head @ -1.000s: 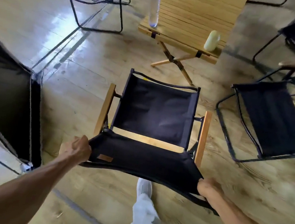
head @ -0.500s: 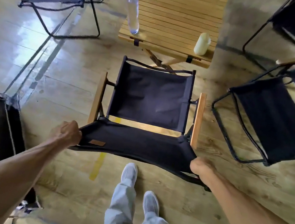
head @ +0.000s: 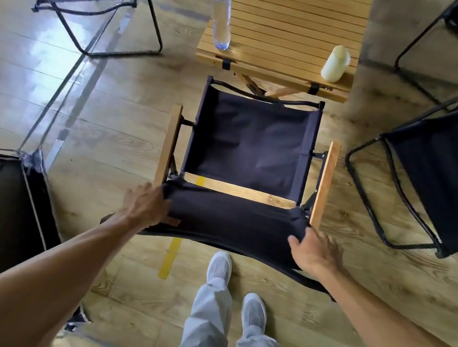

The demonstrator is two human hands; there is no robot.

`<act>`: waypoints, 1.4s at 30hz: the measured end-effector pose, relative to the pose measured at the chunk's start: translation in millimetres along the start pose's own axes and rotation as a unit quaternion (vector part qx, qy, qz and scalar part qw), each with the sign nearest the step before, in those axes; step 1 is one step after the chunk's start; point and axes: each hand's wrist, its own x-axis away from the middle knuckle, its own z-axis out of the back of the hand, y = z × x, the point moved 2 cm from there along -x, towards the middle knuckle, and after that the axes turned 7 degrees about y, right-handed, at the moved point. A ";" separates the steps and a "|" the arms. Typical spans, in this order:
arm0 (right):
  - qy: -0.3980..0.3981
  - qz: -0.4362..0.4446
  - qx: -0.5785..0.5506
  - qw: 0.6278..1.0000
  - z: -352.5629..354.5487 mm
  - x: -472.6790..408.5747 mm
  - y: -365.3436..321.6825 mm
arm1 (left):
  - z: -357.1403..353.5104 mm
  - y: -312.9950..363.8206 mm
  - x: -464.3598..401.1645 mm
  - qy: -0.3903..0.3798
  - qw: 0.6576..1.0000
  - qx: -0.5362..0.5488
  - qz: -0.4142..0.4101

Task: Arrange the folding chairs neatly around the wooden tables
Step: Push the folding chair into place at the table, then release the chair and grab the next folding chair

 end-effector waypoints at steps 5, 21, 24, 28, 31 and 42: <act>-0.046 0.140 -0.066 0.987 -5.9 25.8 -46.7 | -13.2 73.6 26.4 -0.095 0.983 0.103 -0.121; -0.028 0.201 0.032 0.979 -29.6 69.3 -63.0 | -35.2 84.9 85.6 -0.034 0.986 0.027 -0.160; -0.004 0.206 0.017 0.978 -16.8 71.0 -77.8 | -13.8 66.4 78.0 0.003 0.986 0.047 -0.163; 0.034 0.221 -0.028 0.974 12.2 68.7 -125.1 | 27.9 28.9 54.8 0.063 0.977 0.084 -0.185; 0.056 0.238 -0.034 0.969 30.0 63.7 -184.0 | 61.0 -8.2 25.0 0.091 0.974 0.095 -0.187; 0.069 0.252 -0.110 0.959 75.9 3.7 -473.6 | 133.2 -201.3 -142.9 0.107 0.964 0.179 -0.167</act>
